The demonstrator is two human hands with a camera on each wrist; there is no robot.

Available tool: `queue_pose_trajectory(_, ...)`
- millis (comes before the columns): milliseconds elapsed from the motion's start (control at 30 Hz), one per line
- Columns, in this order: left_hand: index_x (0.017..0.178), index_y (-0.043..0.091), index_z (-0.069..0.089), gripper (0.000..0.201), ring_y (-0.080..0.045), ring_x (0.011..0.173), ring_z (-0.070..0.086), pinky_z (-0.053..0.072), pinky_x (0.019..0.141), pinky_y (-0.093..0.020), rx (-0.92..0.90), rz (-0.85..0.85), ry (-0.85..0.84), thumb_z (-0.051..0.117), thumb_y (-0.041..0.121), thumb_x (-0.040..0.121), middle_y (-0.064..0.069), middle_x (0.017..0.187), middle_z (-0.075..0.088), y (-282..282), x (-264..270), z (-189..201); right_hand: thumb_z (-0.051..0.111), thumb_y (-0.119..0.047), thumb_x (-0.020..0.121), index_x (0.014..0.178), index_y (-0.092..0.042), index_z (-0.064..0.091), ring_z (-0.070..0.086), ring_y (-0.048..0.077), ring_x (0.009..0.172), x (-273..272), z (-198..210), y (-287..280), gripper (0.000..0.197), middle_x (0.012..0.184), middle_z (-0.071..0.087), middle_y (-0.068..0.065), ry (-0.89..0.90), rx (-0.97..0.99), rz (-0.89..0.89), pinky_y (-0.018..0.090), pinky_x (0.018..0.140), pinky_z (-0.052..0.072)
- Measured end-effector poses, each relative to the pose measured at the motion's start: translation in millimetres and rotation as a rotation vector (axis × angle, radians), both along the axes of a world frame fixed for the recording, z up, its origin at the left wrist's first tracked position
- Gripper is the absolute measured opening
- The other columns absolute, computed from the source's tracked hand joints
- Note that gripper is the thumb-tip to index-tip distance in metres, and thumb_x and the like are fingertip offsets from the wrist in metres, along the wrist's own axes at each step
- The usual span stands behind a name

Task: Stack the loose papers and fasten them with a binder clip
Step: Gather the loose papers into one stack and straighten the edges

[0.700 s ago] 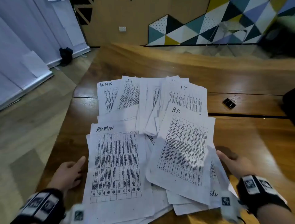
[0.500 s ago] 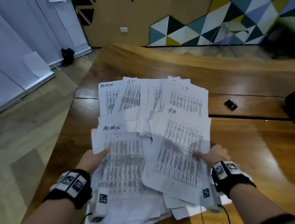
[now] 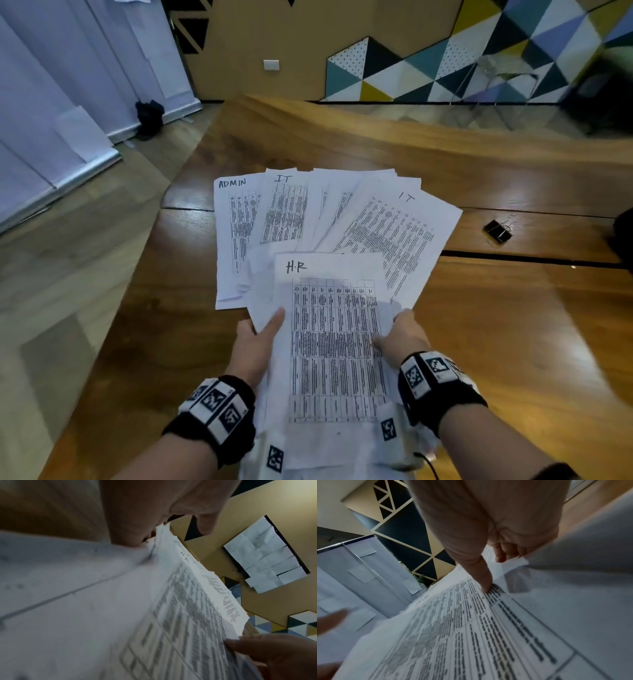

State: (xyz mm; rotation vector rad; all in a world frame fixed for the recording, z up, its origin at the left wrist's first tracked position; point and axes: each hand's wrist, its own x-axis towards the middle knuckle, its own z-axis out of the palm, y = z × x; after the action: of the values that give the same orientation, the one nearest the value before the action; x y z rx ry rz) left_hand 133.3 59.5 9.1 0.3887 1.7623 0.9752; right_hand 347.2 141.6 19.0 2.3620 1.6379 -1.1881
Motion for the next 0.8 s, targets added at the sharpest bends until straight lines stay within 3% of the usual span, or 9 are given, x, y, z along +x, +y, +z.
queue_pose_trajectory(67,0.132,0.009,0.037,0.079,-0.025,0.116,0.054,0.045,0.097,-0.041,-0.046,-0.071,0.079,0.08,0.039,0.073,0.003,0.125,0.053,-1,4,-4,0.066,-0.015,0.086,0.126,-0.006,0.037,0.06,0.03,0.103,-6,0,-7,0.05,0.112,0.057,0.011,0.075,0.031,0.007,0.036,0.082,0.053)
queue_pose_trajectory(133,0.126,0.005,0.044,0.06,-0.029,0.111,0.059,0.048,0.09,-0.036,-0.07,-0.122,0.174,0.077,0.016,0.078,-0.005,0.12,0.06,0,4,-8,0.065,-0.017,0.087,0.126,-0.008,0.037,0.058,0.026,0.095,-7,-1,-14,0.049,0.104,0.053,0.006,0.164,0.049,0.0,0.034,0.075,0.05)
queue_pose_trajectory(200,0.113,0.006,0.055,0.037,-0.024,0.098,0.064,0.048,0.081,-0.032,-0.053,-0.156,0.202,0.074,0.009,0.081,-0.004,0.103,0.066,-2,-1,-3,0.065,-0.023,0.087,0.121,-0.008,0.042,0.057,0.02,0.089,2,-2,-14,0.044,0.101,0.056,0.002,0.254,0.084,-0.074,0.033,0.077,0.05)
queue_pose_trajectory(300,0.107,0.007,0.06,0.026,-0.025,0.091,0.067,0.054,0.082,-0.037,-0.031,-0.189,0.19,0.071,0.008,0.083,-0.007,0.099,0.071,-3,-15,3,0.064,-0.024,0.087,0.118,-0.004,0.047,0.054,0.019,0.082,20,0,4,0.04,0.096,0.061,0.003,0.29,0.198,-0.267,0.03,0.074,0.044)
queue_pose_trajectory(433,0.112,0.01,0.062,0.026,-0.026,0.092,0.069,0.056,0.085,-0.042,-0.023,-0.239,0.166,0.066,0.006,0.087,-0.008,0.101,0.072,-2,-27,5,0.068,-0.028,0.085,0.13,0.0,0.046,0.057,0.03,0.112,26,7,45,0.057,0.127,0.06,0.014,0.363,0.264,-0.465,0.031,0.084,0.04)
queue_pose_trajectory(567,0.111,0.015,0.062,0.028,-0.023,0.096,0.069,0.054,0.086,-0.037,-0.009,-0.267,0.097,0.064,0.002,0.087,-0.006,0.105,0.073,4,-37,-1,0.072,-0.045,0.077,0.126,0.003,0.055,0.056,0.031,0.092,18,16,94,0.071,0.125,0.061,0.021,0.386,0.132,-0.525,0.033,0.079,0.043)
queue_pose_trajectory(667,0.113,0.016,0.063,0.03,-0.023,0.1,0.068,0.05,0.095,-0.043,-0.038,-0.293,0.076,0.066,0.003,0.086,-0.006,0.108,0.073,10,-46,-8,0.071,-0.058,0.071,0.13,-0.002,0.052,0.061,0.037,0.1,11,20,117,0.084,0.121,0.06,0.022,0.348,-0.062,-0.465,0.045,0.089,0.05)
queue_pose_trajectory(733,0.111,0.016,0.064,0.028,-0.024,0.101,0.069,0.049,0.098,-0.048,-0.053,-0.302,0.054,0.067,0.005,0.085,-0.006,0.107,0.074,13,-51,-12,0.071,-0.047,0.079,0.13,-0.003,0.052,0.061,0.032,0.093,3,15,124,0.07,0.126,0.06,0.02,0.334,-0.089,-0.381,0.04,0.077,0.052)
queue_pose_trajectory(800,0.109,0.016,0.066,0.026,-0.025,0.099,0.071,0.05,0.096,-0.05,-0.068,-0.306,0.05,0.069,0.008,0.085,-0.005,0.104,0.076,16,-57,-17,0.073,-0.031,0.081,0.127,-0.003,0.055,0.063,0.031,0.102,-1,6,129,0.056,0.129,0.061,0.015,0.332,-0.024,-0.375,0.036,0.08,0.052)
